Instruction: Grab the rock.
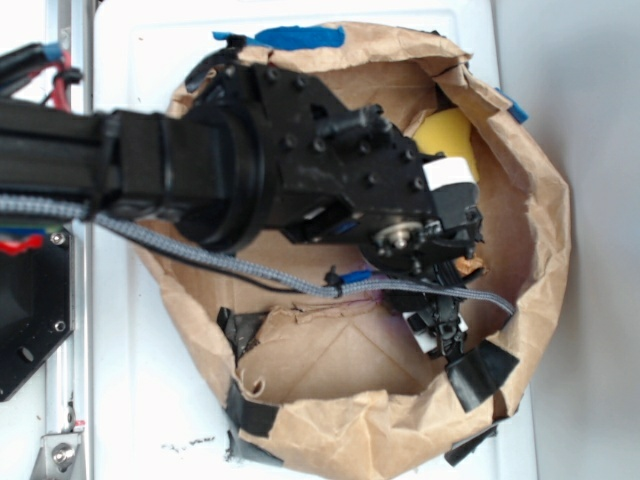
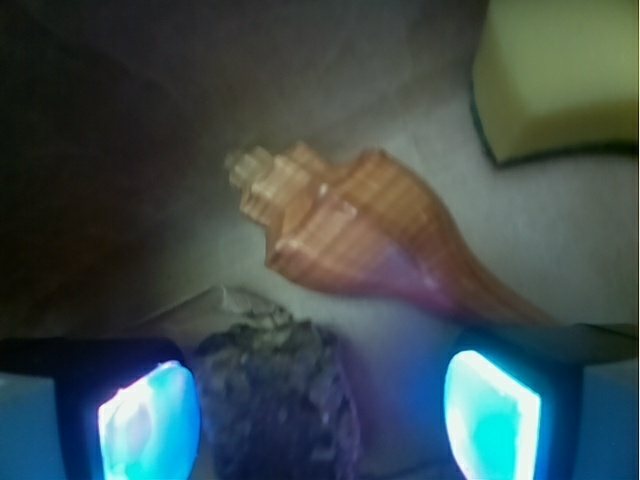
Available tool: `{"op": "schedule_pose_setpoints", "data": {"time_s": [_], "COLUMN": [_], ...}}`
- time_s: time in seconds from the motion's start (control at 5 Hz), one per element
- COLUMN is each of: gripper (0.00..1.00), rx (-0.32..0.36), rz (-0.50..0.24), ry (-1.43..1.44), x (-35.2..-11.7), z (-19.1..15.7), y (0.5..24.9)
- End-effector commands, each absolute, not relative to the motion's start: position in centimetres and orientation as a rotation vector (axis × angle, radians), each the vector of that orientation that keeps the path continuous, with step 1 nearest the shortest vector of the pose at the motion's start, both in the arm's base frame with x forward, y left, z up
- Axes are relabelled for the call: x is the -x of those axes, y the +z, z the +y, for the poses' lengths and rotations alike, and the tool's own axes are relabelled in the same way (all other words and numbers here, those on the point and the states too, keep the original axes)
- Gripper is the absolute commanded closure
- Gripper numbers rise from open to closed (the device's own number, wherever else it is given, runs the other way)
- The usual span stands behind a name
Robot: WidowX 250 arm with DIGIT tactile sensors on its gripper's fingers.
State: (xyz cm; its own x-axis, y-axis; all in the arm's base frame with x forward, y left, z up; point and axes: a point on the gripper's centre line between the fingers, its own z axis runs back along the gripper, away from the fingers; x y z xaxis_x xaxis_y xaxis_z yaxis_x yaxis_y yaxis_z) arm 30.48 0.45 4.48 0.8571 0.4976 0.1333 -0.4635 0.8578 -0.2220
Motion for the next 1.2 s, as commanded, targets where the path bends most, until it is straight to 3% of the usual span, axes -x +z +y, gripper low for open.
{"op": "schedule_pose_setpoints", "data": {"time_s": [0.0, 0.4, 0.6, 0.8, 1.0], "gripper": [0.0, 0.0, 0.0, 0.0, 1.0], "rx": [0.213, 0.204, 0.227, 0.204, 0.192], "rz": [-0.226, -0.246, -0.217, -0.224, -0.238], "ry": [0.479, 0.466, 0.474, 0.468, 0.466], "x": [-30.7, -30.9, -31.7, -31.9, -31.6], "z": [0.0, -0.5, -0.7, -0.9, -0.7], "y": [6.5, 6.1, 5.0, 4.4, 4.4]}}
